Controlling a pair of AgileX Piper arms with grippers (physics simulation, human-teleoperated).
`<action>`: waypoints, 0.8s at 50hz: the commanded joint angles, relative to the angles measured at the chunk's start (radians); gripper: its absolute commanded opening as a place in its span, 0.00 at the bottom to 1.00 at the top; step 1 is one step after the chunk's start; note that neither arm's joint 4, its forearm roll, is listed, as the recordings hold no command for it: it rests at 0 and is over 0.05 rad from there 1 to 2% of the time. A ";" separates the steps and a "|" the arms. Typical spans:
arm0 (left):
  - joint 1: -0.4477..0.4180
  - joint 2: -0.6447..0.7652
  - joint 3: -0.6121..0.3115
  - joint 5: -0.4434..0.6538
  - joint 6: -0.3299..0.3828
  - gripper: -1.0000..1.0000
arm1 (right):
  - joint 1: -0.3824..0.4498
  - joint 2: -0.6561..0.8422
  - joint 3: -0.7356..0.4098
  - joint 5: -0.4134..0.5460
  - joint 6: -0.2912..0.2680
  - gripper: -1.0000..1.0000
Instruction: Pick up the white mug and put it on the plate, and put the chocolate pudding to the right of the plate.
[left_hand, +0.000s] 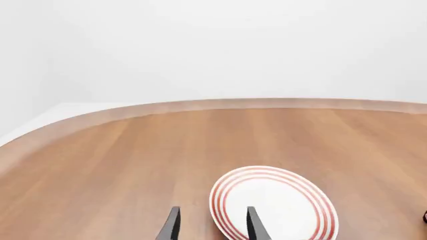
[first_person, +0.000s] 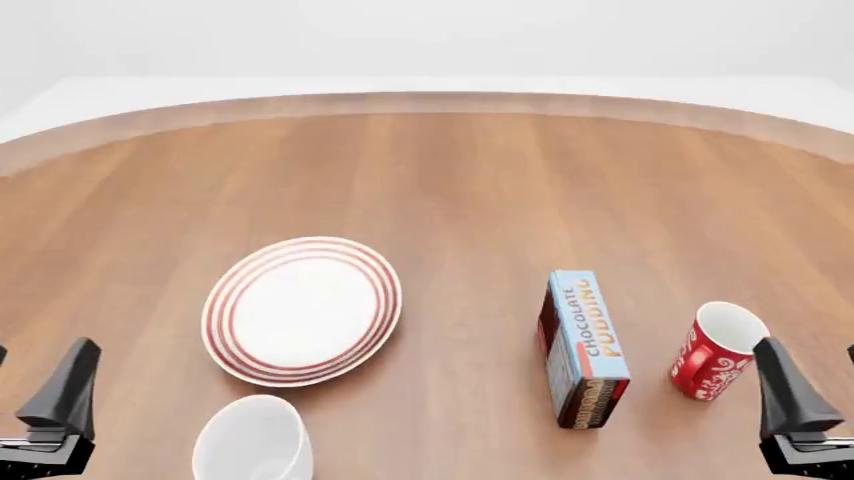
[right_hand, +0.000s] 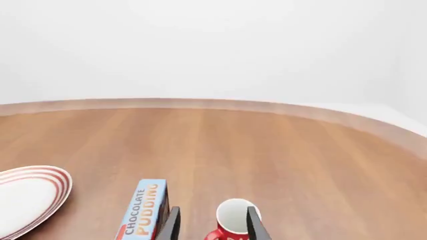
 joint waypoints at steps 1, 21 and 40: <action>0.000 0.000 0.000 0.000 0.000 1.00 | 0.012 0.006 -0.006 0.001 -0.004 1.00; 0.000 0.000 0.000 0.000 0.000 1.00 | 0.201 0.154 -0.095 0.038 -0.093 1.00; 0.000 0.000 0.000 0.000 0.000 1.00 | 0.283 0.252 -0.158 0.045 -0.110 1.00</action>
